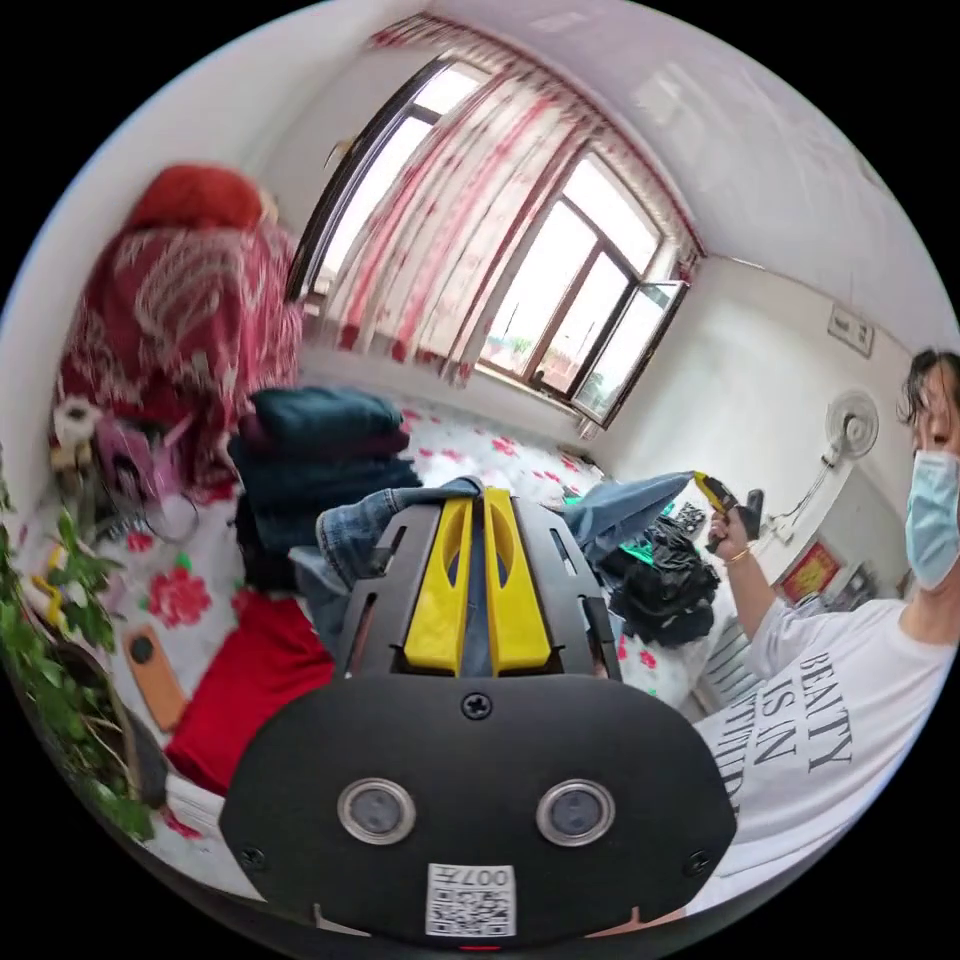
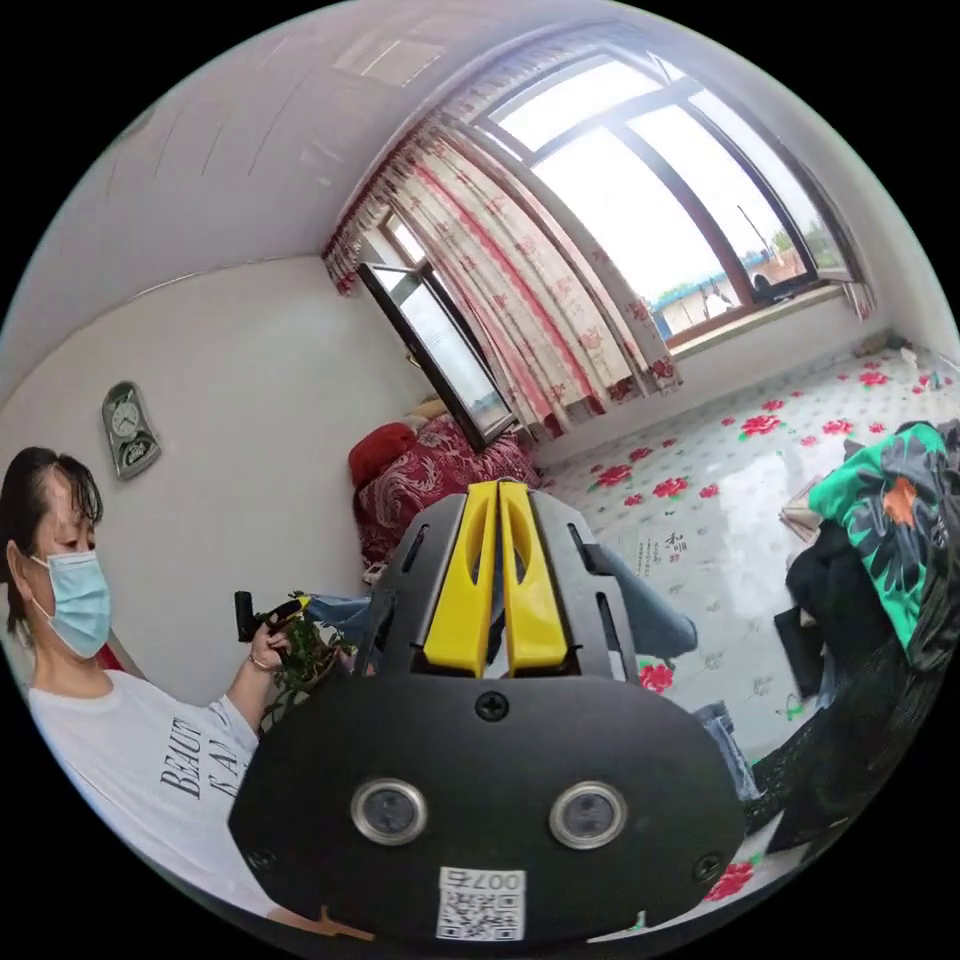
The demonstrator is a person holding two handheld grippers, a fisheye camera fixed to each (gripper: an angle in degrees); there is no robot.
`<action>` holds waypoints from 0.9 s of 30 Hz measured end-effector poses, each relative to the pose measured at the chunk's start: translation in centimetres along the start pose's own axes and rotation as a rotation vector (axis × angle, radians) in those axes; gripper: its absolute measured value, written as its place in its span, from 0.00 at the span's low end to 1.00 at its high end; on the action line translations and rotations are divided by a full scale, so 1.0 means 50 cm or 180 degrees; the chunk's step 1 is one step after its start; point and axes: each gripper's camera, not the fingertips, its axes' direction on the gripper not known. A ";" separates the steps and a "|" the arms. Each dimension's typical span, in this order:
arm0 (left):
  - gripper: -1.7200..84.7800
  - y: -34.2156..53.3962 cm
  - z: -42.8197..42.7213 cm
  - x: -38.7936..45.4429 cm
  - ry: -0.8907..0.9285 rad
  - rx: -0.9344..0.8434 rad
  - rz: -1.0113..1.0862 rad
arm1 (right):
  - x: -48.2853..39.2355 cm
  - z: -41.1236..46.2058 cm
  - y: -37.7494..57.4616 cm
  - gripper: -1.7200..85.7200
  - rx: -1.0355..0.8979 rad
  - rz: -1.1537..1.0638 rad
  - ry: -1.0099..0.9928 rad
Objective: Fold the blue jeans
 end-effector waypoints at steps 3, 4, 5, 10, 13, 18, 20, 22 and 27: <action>0.01 0.020 -0.055 0.036 -0.0307 0.0174 0.0077 | -0.067 -0.043 0.015 0.02 0.0064 -0.0428 0.0018; 0.01 0.037 -0.061 0.035 -0.0345 0.0179 0.0036 | -0.075 -0.051 0.039 0.02 0.0009 -0.0458 0.0004; 0.01 0.076 -0.067 0.028 -0.0393 0.0153 -0.0072 | -0.072 -0.052 0.071 0.02 -0.0080 -0.0404 0.0038; 0.05 0.277 -0.047 -0.049 -0.0440 -0.0210 -0.0912 | 0.029 0.007 0.266 0.03 -0.0895 0.0363 0.0457; 0.06 0.411 -0.040 -0.102 -0.0915 -0.0637 -0.1642 | 0.132 0.037 0.415 0.04 -0.1578 0.1203 0.0965; 0.09 0.475 -0.037 -0.130 -0.1267 -0.1123 -0.1970 | 0.174 0.036 0.489 0.06 -0.1837 0.1588 0.1321; 0.11 0.438 -0.011 -0.134 -0.1326 -0.1182 -0.1797 | 0.164 0.086 0.450 0.07 -0.1919 0.1289 0.1385; 0.13 0.387 0.035 -0.143 -0.1287 -0.1225 -0.1611 | 0.159 0.148 0.414 0.08 -0.2021 0.1037 0.1375; 0.17 0.244 0.264 -0.152 -0.0982 -0.1492 -0.0928 | 0.173 0.357 0.352 0.10 -0.2467 0.0711 0.1158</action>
